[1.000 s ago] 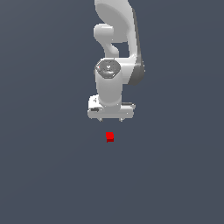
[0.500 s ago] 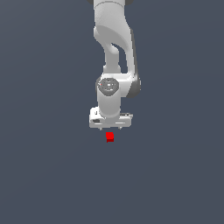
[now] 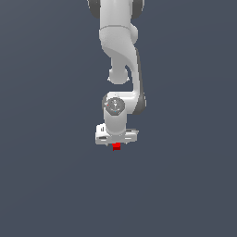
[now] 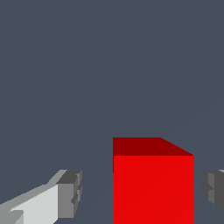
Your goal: Pick up the red cube and move it to a goal position.
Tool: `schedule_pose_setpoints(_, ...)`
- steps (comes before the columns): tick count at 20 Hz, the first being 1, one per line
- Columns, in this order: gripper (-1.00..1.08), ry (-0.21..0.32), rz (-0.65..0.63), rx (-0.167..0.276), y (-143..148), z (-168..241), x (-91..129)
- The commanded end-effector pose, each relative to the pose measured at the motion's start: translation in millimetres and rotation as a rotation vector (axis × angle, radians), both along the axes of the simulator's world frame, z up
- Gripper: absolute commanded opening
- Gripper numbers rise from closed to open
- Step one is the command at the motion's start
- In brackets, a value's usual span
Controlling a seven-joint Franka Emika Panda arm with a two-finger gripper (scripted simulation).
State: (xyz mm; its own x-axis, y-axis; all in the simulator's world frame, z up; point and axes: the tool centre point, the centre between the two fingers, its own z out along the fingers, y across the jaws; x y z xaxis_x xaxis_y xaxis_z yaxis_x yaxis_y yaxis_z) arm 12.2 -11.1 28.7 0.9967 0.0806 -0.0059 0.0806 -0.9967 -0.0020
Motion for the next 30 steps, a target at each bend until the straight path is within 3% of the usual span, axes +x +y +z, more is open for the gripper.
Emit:
schedule_pose_setpoints(1, 1.00, -0.005, 0.005, -0.001, 0, -6, 3)
schedule_pose_setpoints(5, 1.00, -0.006, 0.007, -0.002, -1, -9, 5)
schedule_pose_setpoints(6, -1.00, -0.006, 0.007, -0.002, -1, -9, 5)
schedule_pose_setpoints(20, -1.00, -0.005, 0.007, -0.002, -1, -4, 4)
schedule_pose_setpoints(30, -1.00, -0.005, 0.007, -0.002, -2, 46, 1)
